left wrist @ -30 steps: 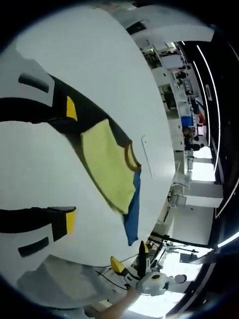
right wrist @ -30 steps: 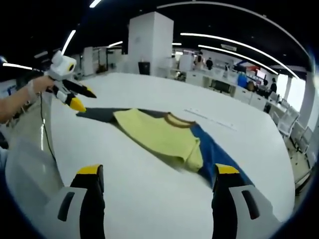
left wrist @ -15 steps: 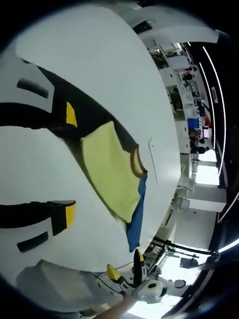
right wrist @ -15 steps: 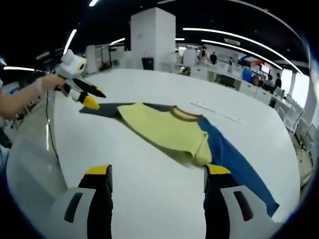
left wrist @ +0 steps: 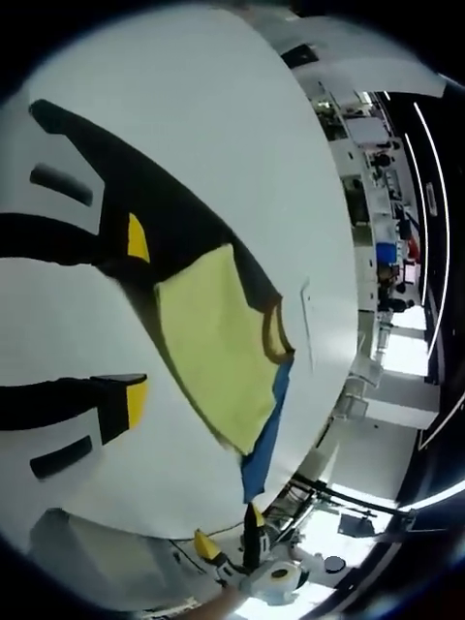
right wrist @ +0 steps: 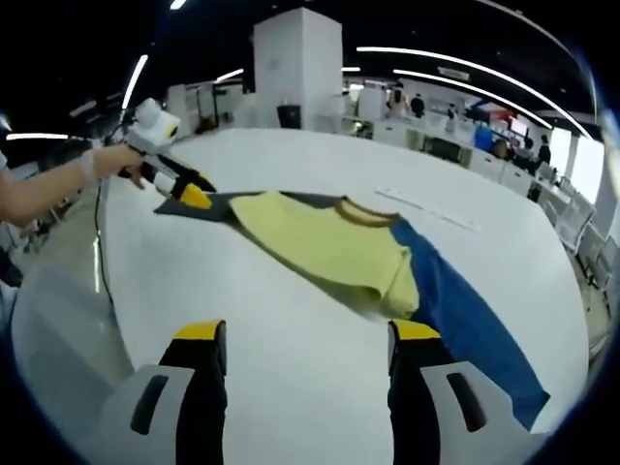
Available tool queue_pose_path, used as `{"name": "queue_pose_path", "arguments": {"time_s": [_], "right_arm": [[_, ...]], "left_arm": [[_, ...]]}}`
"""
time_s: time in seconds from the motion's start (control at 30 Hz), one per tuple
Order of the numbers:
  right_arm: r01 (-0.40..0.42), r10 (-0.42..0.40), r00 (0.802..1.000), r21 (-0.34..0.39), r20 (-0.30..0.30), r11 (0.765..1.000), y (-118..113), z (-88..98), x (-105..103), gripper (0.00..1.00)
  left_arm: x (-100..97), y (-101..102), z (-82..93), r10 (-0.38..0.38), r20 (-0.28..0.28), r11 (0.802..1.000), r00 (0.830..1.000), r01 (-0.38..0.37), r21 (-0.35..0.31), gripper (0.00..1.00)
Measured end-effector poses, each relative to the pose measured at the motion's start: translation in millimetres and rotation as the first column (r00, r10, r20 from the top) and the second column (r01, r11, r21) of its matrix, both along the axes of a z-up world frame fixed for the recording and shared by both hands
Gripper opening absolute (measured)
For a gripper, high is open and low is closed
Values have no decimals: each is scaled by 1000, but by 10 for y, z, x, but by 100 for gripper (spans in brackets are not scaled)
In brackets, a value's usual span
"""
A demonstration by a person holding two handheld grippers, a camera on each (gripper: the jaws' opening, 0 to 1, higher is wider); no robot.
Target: Fold the garment on the visible template until the final outline fits inside the template.
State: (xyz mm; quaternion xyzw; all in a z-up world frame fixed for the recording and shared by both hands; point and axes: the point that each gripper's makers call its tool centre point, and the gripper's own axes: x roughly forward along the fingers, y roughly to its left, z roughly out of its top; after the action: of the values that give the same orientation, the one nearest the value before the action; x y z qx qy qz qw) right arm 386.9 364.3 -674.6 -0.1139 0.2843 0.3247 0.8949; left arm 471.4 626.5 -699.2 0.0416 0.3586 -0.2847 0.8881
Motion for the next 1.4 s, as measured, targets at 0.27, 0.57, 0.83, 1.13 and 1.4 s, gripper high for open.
{"name": "queue_pose_path", "arguments": {"time_s": [0.27, 0.57, 0.83, 1.13, 1.4], "right_arm": [[-6, 6, 1000, 9, -8, 1000, 40, -32, -4, 67], [2, -2, 1000, 14, -17, 1000, 37, -74, -8, 68], [11, -10, 1000, 11, -27, 1000, 19, -113, -1, 67], [21, -19, 999, 38, -45, 999, 43, -194, 32, 64], [78, -77, 996, 21, -55, 997, 6, -417, 255, 46]], "left_arm": [[122, 10, -94, 32, -24, 999, 999, -32, -17, 34], [227, -15, -194, 71, -53, 996, 996, -74, -59, 25], [276, -50, -267, 88, -83, 992, 993, -95, -79, 17], [311, -70, -299, 91, -100, 990, 991, -100, -96, 4], [344, -60, -240, 92, -96, 987, 991, -104, -122, 1]]}}
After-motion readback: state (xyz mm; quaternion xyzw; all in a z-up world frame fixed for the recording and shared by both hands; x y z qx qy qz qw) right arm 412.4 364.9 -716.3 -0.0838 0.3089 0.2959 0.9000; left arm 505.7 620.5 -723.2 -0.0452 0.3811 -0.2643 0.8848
